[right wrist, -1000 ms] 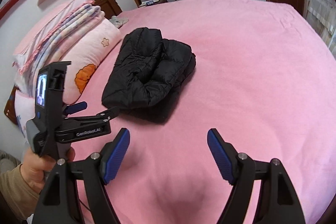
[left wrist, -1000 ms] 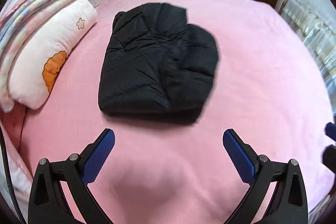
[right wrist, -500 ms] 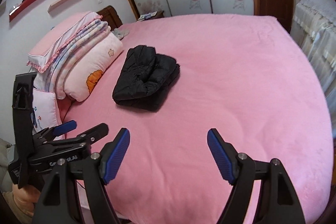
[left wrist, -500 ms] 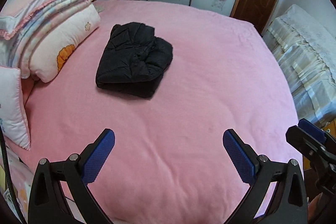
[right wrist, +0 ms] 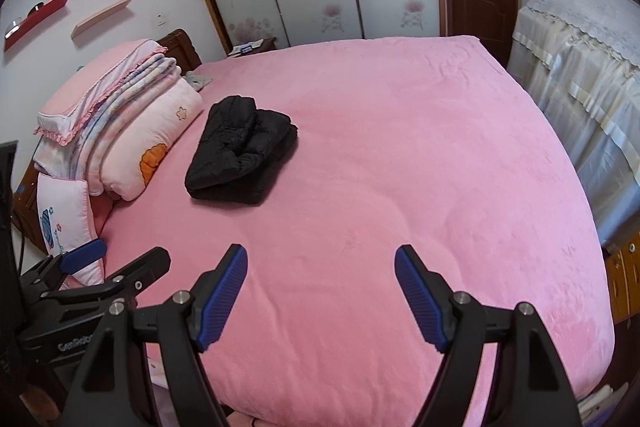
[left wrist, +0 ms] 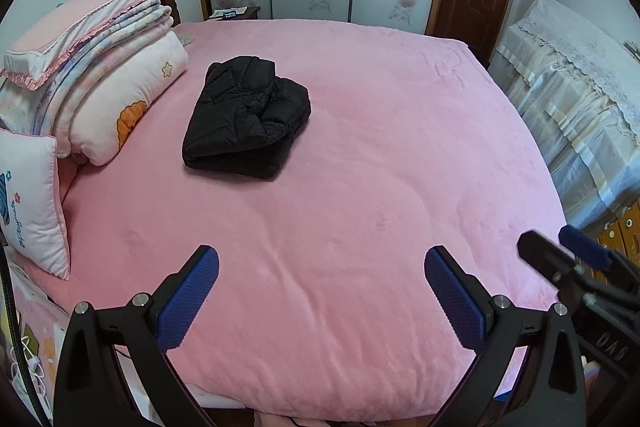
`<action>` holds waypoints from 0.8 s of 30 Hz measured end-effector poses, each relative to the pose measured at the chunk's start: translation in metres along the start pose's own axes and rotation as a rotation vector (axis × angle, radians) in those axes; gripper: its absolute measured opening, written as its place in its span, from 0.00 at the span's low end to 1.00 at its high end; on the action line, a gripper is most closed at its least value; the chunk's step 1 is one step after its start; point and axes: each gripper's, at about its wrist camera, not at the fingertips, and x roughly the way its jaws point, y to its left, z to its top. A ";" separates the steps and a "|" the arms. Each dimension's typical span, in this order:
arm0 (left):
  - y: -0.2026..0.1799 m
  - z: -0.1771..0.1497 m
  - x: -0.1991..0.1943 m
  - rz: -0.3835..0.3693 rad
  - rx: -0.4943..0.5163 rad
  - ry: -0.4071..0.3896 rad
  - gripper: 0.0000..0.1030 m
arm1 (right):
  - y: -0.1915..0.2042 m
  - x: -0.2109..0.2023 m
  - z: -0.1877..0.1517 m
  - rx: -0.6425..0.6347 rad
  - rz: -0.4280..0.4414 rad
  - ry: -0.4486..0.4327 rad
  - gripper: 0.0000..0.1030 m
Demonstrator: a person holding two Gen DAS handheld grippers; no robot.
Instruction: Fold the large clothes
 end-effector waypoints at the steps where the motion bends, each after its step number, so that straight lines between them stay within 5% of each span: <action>1: -0.001 -0.001 -0.003 -0.006 -0.002 -0.003 0.99 | 0.000 -0.002 -0.003 -0.003 -0.003 0.001 0.74; 24: -0.028 -0.010 -0.012 -0.056 0.027 0.024 0.99 | -0.025 -0.019 -0.019 0.013 -0.072 0.007 0.74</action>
